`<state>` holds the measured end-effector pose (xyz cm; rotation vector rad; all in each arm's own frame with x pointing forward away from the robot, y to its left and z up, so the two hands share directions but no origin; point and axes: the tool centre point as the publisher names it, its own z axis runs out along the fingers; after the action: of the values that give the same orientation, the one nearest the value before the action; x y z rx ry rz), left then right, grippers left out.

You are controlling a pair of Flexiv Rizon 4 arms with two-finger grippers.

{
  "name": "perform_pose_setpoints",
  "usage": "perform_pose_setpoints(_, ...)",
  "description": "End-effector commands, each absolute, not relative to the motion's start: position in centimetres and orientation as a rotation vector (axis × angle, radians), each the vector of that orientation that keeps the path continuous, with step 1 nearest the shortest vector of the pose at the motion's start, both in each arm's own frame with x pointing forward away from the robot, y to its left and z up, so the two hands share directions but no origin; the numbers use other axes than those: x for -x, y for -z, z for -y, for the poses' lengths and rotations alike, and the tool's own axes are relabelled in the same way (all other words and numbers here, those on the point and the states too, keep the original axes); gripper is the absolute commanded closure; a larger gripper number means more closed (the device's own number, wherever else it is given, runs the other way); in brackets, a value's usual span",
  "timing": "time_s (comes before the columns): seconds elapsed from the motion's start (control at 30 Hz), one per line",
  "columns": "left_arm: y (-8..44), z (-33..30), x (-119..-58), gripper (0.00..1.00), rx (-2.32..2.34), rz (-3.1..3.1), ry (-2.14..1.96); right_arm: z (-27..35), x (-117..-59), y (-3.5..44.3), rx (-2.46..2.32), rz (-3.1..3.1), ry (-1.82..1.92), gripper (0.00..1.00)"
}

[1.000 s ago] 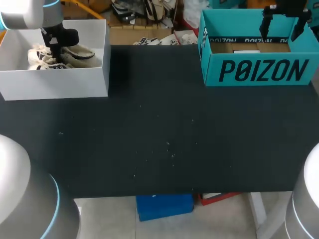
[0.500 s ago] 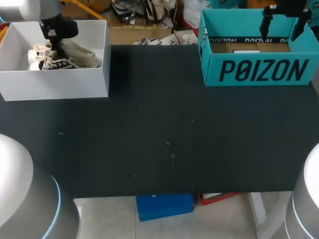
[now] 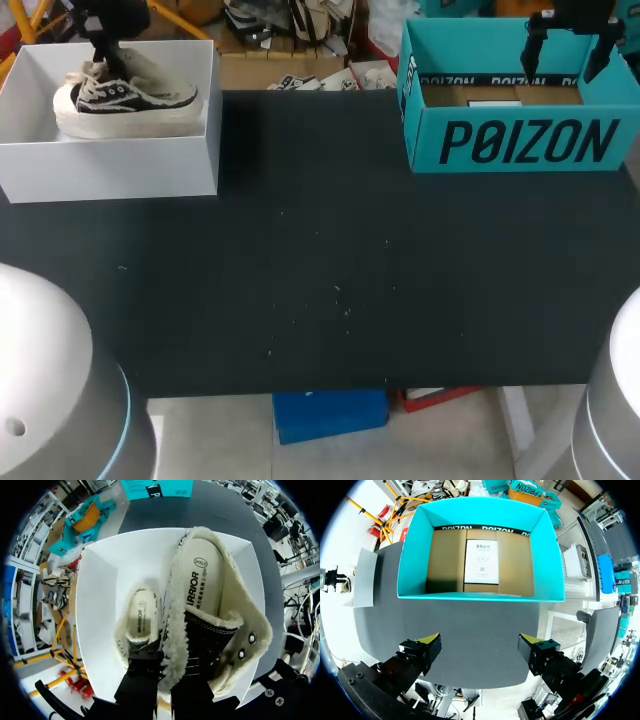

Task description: Take the shoe out of the shoebox, open the shoe tongue, remove and reinsert the insole, then place the shoe into the shoebox

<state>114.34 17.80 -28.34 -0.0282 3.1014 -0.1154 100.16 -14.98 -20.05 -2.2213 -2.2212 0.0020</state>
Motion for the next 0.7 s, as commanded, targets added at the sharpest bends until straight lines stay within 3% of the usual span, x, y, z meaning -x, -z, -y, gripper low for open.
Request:
perform_pose_setpoints(0.03, 23.0, -16.9, -111.2, 1.0, 0.022, -3.059, 0.087, 15.0, -100.1, 20.0, 2.221, 2.221, -0.002, 0.0)
perform_pose_setpoints(0.4, 14.1, -11.8, -103.0, 1.0, -0.011, -3.039, 0.144, 15.0, -100.1, 20.0, 2.221, 2.221, -0.002, 0.0)
perform_pose_setpoints(0.7, 13.3, -5.9, -95.2, 1.0, -0.03, -3.064, 0.112, 15.0, -100.1, 20.0, 2.221, 2.221, -0.002, 0.0)
